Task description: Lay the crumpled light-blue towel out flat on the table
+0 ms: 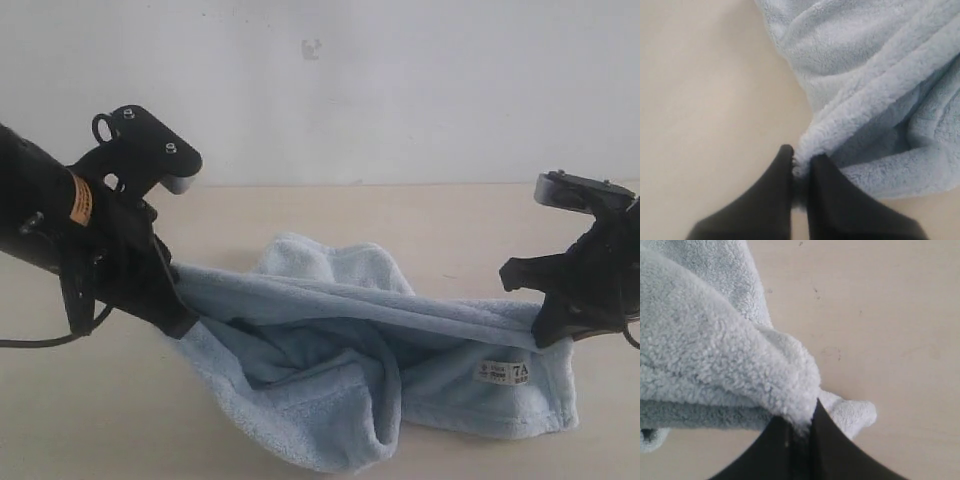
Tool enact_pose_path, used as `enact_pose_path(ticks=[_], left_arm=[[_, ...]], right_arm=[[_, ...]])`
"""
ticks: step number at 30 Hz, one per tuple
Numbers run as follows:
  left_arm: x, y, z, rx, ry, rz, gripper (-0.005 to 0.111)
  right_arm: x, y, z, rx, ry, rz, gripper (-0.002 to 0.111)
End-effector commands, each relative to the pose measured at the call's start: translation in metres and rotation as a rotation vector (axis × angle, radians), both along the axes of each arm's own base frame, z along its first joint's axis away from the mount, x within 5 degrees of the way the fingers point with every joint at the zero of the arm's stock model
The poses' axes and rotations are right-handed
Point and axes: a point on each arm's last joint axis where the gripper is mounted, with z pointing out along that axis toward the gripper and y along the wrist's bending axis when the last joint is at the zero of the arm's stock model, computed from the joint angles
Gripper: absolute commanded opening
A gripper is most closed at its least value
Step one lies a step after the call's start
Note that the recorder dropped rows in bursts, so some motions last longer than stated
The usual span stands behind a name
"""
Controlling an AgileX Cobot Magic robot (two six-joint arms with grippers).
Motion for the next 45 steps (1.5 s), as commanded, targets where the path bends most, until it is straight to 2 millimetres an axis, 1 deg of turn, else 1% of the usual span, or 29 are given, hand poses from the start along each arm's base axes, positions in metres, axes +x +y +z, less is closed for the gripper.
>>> enact_pose_path(ticks=[1,5,7,9,14,16,19,23,26,27,28,31,34,36,38,40,42,45], left_arm=[[0.001,0.007,-0.024,0.008,0.030,0.009,0.004],[0.002,0.004,-0.044,0.053,0.056,-0.057,0.004],[0.003,0.004,-0.049,0.062,0.070,-0.059,0.008],[0.003,0.004,-0.050,0.069,0.073,-0.067,0.017],[0.003,0.004,-0.050,0.072,0.080,-0.065,0.048],[0.003,0.003,-0.050,0.059,0.078,-0.062,0.057],[0.004,0.001,-0.050,0.034,0.069,-0.058,0.062],[0.004,-0.003,-0.048,-0.038,0.079,-0.021,0.062],[0.003,-0.013,-0.044,-0.196,0.120,0.068,0.061],[0.001,-0.018,-0.044,-0.222,0.132,0.055,0.060],[-0.002,-0.023,-0.044,-0.223,0.135,0.003,0.059],[-0.015,-0.040,-0.044,-0.193,0.140,-0.230,0.054],[-0.030,-0.060,-0.042,-0.258,0.157,-0.400,0.046],[-0.037,-0.068,-0.044,-0.283,0.159,-0.506,0.041],[-0.040,-0.071,-0.053,-0.271,0.155,-0.599,0.038],[-0.040,-0.071,-0.068,-0.227,0.168,-0.658,0.038],[-0.039,-0.071,-0.083,-0.199,0.204,-0.673,0.041],[-0.036,-0.073,-0.103,-0.174,0.255,-0.670,0.049]], right_arm=[[0.003,-0.009,0.001,-0.066,-0.054,0.076,0.001],[-0.001,-0.007,-0.007,-0.050,-0.082,0.133,0.001],[-0.005,-0.008,-0.013,-0.062,-0.088,0.138,0.001],[-0.006,-0.009,-0.018,-0.076,-0.112,0.124,0.001],[-0.005,-0.010,-0.019,-0.082,-0.129,0.117,0.001],[-0.005,-0.010,-0.019,-0.082,-0.127,0.120,0.001],[-0.006,-0.009,-0.019,-0.086,-0.128,0.139,0.001],[-0.006,-0.009,-0.019,-0.091,-0.132,0.159,0.001],[-0.006,-0.009,-0.019,-0.086,-0.132,0.155,0.001],[-0.005,-0.009,-0.019,-0.079,-0.132,0.148,0.001],[-0.006,-0.008,-0.019,-0.071,-0.129,0.146,0.001],[-0.006,-0.007,-0.019,-0.055,-0.122,0.145,0.001],[-0.006,-0.006,-0.018,-0.043,-0.121,0.128,0.001],[-0.005,-0.005,-0.018,-0.027,-0.125,0.111,0.001],[-0.004,-0.004,-0.017,-0.008,-0.132,0.090,0.001],[-0.004,-0.003,-0.017,0.003,-0.137,0.080,0.001],[-0.004,-0.003,-0.017,0.004,-0.135,0.080,0.001],[-0.004,-0.003,-0.017,0.003,-0.137,0.079,0.001]])
